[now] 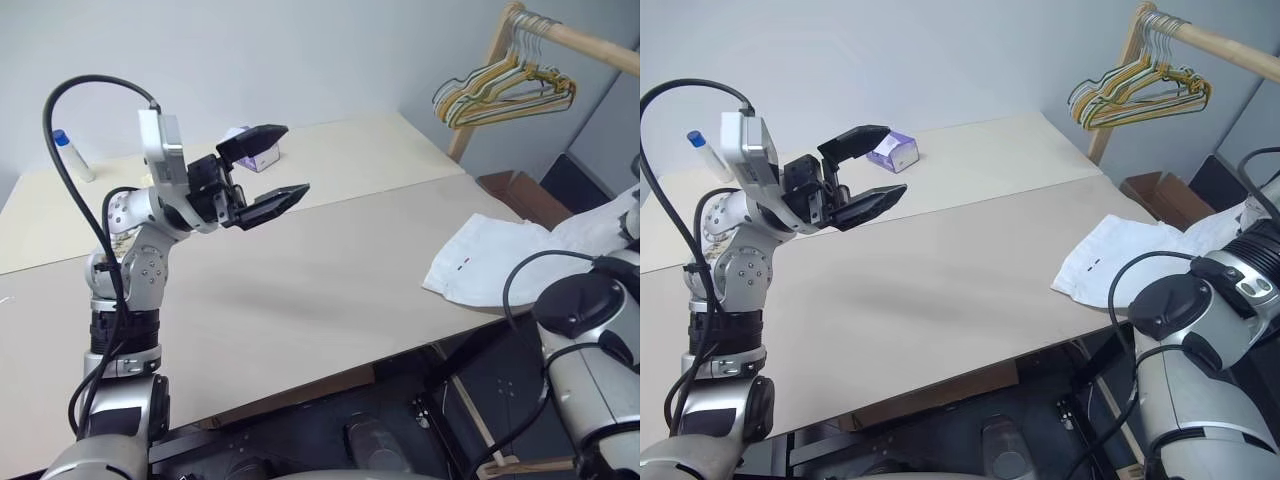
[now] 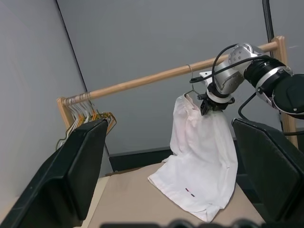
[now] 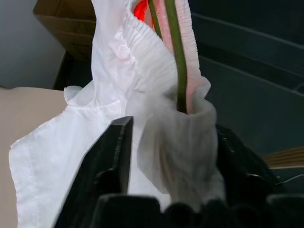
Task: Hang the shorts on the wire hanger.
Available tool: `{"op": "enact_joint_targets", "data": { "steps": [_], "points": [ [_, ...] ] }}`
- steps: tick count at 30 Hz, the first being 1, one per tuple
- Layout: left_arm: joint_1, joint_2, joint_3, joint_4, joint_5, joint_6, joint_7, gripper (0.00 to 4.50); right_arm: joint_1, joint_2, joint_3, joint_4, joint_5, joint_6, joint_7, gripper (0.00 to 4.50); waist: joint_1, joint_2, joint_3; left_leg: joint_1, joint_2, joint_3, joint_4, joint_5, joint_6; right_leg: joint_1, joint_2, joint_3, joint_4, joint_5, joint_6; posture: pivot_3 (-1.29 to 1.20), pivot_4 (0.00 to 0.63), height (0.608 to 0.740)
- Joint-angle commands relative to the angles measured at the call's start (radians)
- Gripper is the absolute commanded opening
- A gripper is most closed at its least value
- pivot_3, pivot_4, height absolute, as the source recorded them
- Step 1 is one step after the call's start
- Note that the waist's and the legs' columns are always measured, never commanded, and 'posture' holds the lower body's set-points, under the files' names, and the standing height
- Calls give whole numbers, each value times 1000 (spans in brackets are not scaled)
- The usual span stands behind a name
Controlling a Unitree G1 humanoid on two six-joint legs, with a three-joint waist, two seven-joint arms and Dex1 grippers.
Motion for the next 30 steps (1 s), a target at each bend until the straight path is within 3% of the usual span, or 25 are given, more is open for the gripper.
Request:
{"op": "enact_joint_targets", "data": {
  "steps": [1, 3, 7, 13, 18, 23, 27, 30],
  "points": [
    [2, 8, 10, -34, -17, -2, 3, 4500, 4, -16, 58, -48, 7, -37, -5, 3897, 1, 0, 0, 0, 0, 0, 0, 0, 0, 0, 0, 0, 0, 0, 0, -223, 0, 740],
    [3, 7, 8, -33, -15, -3, 5, 4500, 14, -12, 85, -67, -2, -40, -13, 4477, 1, 0, 0, 0, 0, 0, 0, 0, 0, 0, 0, 0, 0, 0, 0, -223, 0, 740],
    [5, 7, 7, -32, -14, -3, 5, 4500, 41, -5, 222, -169, -55, -73, -43, 4477, 1, 0, 0, 0, 0, 0, 0, 0, 0, 0, 0, 0, 0, 0, 0, -223, 0, 740],
    [9, 11, 11, -39, -33, 9, -6, 4500, 153, -48, 549, -321, -191, -168, -39, 4477, 1, 0, 0, 0, 0, 0, 0, 0, 0, 0, 0, 1, 0, -2, 3, -220, 0, 740],
    [24, 29, 19, -29, -23, 4, 4, 4500, 222, -79, 770, -368, -285, -348, -9, 4477, -1, 0, 0, 0, 0, 0, 0, 0, 0, 0, 0, 2, 0, -3, 6, -198, 0, 740],
    [84, 97, 52, -17, 8, 13, 42, 4500, 285, -142, 1018, -372, -314, -571, 229, 4477, 0, 0, 0, 1, 0, 0, 0, 0, 0, -1, 1, 2, 0, -4, 6, -162, 0, 740],
    [181, 154, 90, -49, 53, 42, 134, 4500, 379, -123, 1081, -460, -129, -696, 560, 4477, 9, -1, 0, 0, 0, -1, 0, 0, 0, 0, 1, 1, 0, -4, 7, -74, 0, 740],
    [241, 174, 112, -77, 81, 45, 182, 4500, 435, -108, 1107, -490, -55, -749, 694, 4477, 48, -2, 0, 0, -1, -4, -1, -2, 3, 1, 2, 2, -2, -2, 4, -35, 0, 740]
  ]
}}
